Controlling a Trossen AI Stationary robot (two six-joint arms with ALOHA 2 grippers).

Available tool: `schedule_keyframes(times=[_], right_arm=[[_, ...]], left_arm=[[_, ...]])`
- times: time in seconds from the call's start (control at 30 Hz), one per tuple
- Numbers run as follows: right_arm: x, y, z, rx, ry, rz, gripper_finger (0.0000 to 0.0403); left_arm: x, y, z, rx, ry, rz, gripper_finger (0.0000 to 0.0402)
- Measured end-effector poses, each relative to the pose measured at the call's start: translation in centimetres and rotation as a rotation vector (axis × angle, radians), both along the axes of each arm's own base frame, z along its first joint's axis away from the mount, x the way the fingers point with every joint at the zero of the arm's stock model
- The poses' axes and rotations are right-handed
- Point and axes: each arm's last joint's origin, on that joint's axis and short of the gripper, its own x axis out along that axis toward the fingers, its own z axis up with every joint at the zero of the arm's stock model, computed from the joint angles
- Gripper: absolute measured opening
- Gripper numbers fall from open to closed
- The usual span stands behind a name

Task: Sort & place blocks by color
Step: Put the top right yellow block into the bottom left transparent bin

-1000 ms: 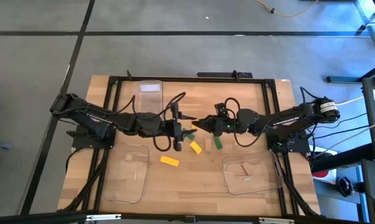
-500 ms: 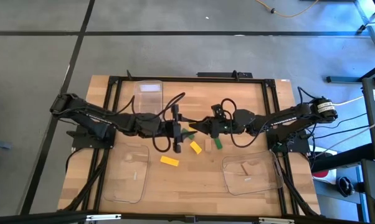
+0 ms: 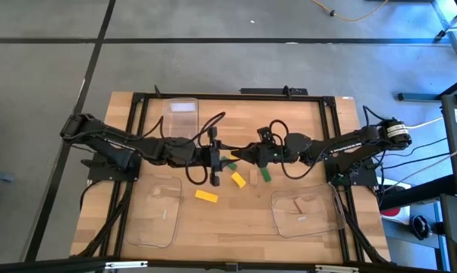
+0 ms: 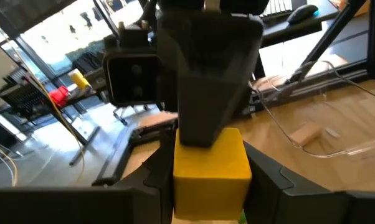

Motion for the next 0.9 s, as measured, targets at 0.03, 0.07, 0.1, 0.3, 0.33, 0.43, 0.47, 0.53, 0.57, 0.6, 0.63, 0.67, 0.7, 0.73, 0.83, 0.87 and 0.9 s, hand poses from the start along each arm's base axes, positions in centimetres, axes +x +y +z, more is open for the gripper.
schedule_keyframes(times=[0.03,0.07,0.1,0.3,0.33,0.43,0.47,0.53,0.57,0.6,0.63,0.67,0.7,0.73,0.83,0.87,0.9], right_arm=[[-0.1,-0.2,0.1,-0.002,-0.003,0.011,0.0226],[-0.2,-0.4,0.2,-0.007,0.004,0.028,0.0239],[-0.2,-0.6,0.2,-0.012,0.012,0.044,0.0251],[-1.8,-2.1,0.8,-0.075,0.127,0.104,0.0292],[-2.2,-2.3,0.8,-0.099,0.16,0.098,0.0293],[-3.9,-2.7,1.5,-0.188,0.227,0.067,0.0295],[-4.4,-2.8,1.7,-0.22,0.25,0.048,0.0295],[-5.6,-2.9,2.2,-0.292,0.281,0.014,0.0295],[-6.2,-3.0,2.5,-0.324,0.293,0.006,0.0295],[-6.7,-3.0,2.9,-0.353,0.285,-0.012,0.0295],[-7.3,-3.0,3.2,-0.385,0.288,-0.028,0.0295],[-7.8,-3.0,3.6,-0.417,0.281,-0.037,0.0295],[-8.3,-3.0,3.9,-0.45,0.273,-0.047,0.0295],[-8.6,-2.9,4.2,-0.486,0.262,-0.054,0.0295],[-9.5,-2.7,5.1,-0.601,0.216,-0.058,0.0296],[-9.6,-2.7,5.2,-0.639,0.205,-0.056,0.0296],[-9.7,-2.6,5.4,-0.69,0.195,-0.055,0.0296]], left_arm=[[0.0,0.0,0.0,-0.006,0.006,0.001,0.0119],[-0.2,0.0,0.0,-0.013,0.018,0.002,0.0119],[-0.5,0.1,0.0,-0.02,0.035,0.002,0.0119],[-2.3,0.7,0.4,-0.089,0.114,0.032,0.0119],[-2.8,0.9,0.7,-0.114,0.119,0.041,0.0119],[-4.6,1.8,1.1,-0.196,0.156,0.085,0.0119],[-5.1,2.0,1.3,-0.224,0.142,0.095,0.0119],[-6.5,2.5,1.1,-0.271,0.122,0.112,0.0119],[-7.2,2.6,1.1,-0.298,0.096,0.107,0.0119],[-7.8,2.7,1.2,-0.333,0.056,0.096,0.0119],[-8.5,2.9,1.0,-0.373,0.025,0.087,0.0119],[-9.2,3.0,0.6,-0.408,0.006,0.08,0.0119],[-9.8,3.1,0.2,-0.448,-0.024,0.058,0.0119],[-10.3,3.2,-0.2,-0.49,-0.053,0.033,0.0119],[-11.7,3.1,-1.0,-0.615,-0.157,-0.072,0.0119],[-12.2,3.1,-1.2,-0.65,-0.185,-0.106,0.0119],[-12.6,3.1,-1.4,-0.677,-0.207,-0.137,0.0119]])
